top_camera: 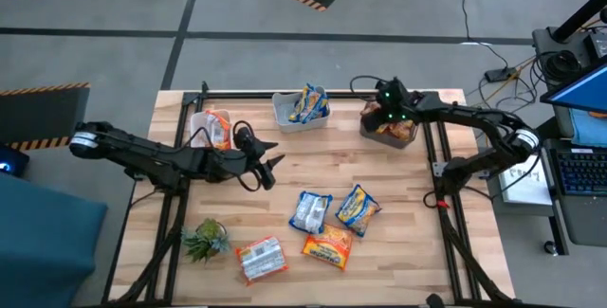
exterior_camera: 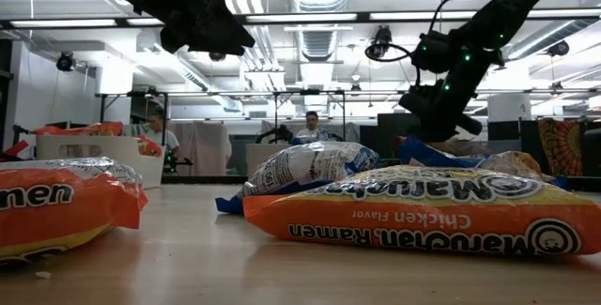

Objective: Sort Maruchan noodles
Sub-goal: Put the red noodle pack into the black bin

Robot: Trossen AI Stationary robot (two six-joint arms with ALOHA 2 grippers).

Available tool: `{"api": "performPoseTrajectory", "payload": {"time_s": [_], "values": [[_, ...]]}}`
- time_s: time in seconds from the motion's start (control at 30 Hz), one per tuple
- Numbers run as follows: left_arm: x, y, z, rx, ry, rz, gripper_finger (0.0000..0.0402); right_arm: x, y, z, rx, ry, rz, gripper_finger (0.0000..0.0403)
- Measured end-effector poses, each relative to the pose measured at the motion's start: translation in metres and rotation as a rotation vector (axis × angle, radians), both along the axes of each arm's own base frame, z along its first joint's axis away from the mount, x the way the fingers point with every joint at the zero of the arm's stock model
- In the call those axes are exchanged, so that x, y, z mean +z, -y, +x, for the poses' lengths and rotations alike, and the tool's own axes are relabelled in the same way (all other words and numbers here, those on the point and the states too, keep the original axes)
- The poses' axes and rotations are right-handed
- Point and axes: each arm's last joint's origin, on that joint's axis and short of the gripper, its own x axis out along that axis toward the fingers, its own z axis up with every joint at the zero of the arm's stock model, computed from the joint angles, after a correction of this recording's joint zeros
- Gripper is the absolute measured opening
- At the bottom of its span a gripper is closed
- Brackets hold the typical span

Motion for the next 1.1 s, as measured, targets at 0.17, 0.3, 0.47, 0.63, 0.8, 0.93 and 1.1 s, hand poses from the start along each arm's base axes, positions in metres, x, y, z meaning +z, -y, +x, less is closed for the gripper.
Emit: {"api": "performPoseTrajectory", "payload": {"time_s": [0.17, 0.3, 0.47, 0.63, 0.8, 0.93, 1.1], "values": [[0.0, 0.0, 0.0, 0.002, 0.004, -0.006, 0.0176, 0.02, -0.001, -0.001, 0.006, 0.041, -0.026, 0.0009], [0.0, 0.0, 0.0, 0.006, 0.009, -0.016, 0.0176, 0.043, -0.005, -0.002, 0.005, 0.108, -0.084, 0.0009], [0.0, 0.0, 0.0, 0.006, 0.01, -0.016, 0.0176, 0.044, -0.016, 0.003, 0.037, 0.13, -0.088, 0.0009], [0.0, 0.0, 0.0, 0.006, 0.009, -0.016, 0.0176, 0.019, -0.018, 0.014, 0.062, 0.093, -0.068, 0.0009], [0.0, 0.0, 0.0, 0.005, 0.009, -0.016, 0.0176, -0.013, -0.015, 0.019, 0.048, 0.008, -0.01, 0.0009], [0.0, 0.0, 0.0, 0.005, 0.008, -0.016, 0.0176, -0.019, -0.012, 0.022, 0.058, 0.002, -0.004, 0.0009], [0.0, 0.0, 0.0, 0.003, 0.005, -0.016, 0.0176, 0.0, -0.015, 0.02, 0.066, 0.039, -0.026, 0.0009]]}}
